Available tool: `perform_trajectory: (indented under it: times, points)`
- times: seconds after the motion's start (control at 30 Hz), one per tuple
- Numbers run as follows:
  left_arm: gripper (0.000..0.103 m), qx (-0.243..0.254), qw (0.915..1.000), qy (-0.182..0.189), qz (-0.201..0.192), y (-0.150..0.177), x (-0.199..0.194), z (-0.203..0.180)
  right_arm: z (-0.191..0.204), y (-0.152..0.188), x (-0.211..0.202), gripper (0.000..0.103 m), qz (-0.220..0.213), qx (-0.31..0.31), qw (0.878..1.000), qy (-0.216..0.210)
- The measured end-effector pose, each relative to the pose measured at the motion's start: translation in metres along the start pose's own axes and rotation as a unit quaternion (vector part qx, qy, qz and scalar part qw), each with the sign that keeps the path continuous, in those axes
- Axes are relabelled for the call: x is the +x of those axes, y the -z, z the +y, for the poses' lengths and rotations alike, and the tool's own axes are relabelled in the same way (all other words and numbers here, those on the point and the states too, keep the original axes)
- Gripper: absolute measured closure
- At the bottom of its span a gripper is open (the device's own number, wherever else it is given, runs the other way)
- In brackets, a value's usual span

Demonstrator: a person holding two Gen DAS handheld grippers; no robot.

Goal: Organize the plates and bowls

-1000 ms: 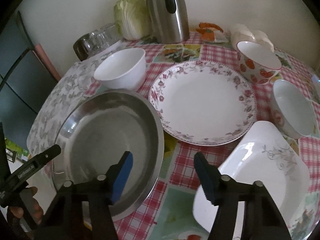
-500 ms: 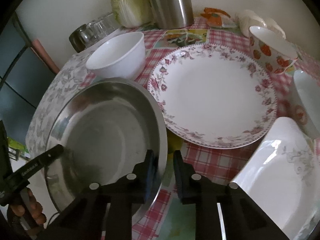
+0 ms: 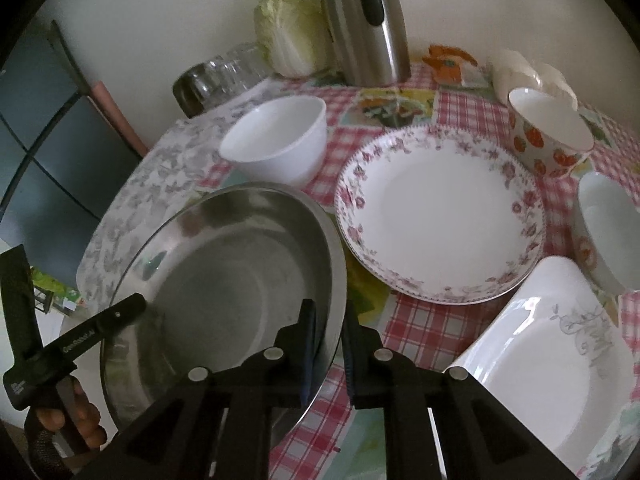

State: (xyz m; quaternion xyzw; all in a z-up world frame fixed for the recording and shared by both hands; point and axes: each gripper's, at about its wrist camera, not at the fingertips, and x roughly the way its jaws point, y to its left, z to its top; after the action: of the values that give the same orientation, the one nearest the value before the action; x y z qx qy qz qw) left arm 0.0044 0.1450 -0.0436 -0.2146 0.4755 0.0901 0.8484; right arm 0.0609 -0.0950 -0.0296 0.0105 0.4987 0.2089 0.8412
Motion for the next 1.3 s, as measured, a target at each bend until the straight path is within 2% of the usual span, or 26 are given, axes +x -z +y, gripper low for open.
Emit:
perform_trajectory:
  times: [0.17,0.3,0.63,0.83,1.1,1.3]
  points:
    - [0.086,0.01,0.9996,-0.006,-0.025,-0.005,-0.028,-0.014,0.001,-0.003,-0.022,0.089,-0.019,-0.004,1.0,-0.018]
    - [0.085,0.023,0.9985,-0.006,-0.05,-0.016,-0.055,-0.033,-0.003,-0.009,-0.049,0.089,-0.053,-0.004,0.998,-0.03]
    - [0.084,0.065,0.992,0.015,-0.107,-0.052,-0.105,-0.109,-0.041,-0.03,-0.115,0.087,-0.145,0.032,0.987,-0.057]
    - [0.084,0.091,0.989,0.036,-0.111,-0.06,-0.104,-0.161,-0.082,-0.038,-0.142,0.086,-0.186,0.071,0.979,-0.053]
    - [0.084,0.108,0.9876,0.071,-0.09,-0.06,-0.082,-0.218,-0.146,-0.041,-0.154,0.086,-0.208,0.142,0.966,-0.065]
    - [0.084,0.106,0.9877,0.094,-0.067,-0.06,-0.06,-0.247,-0.183,-0.038,-0.152,0.086,-0.212,0.182,0.958,-0.066]
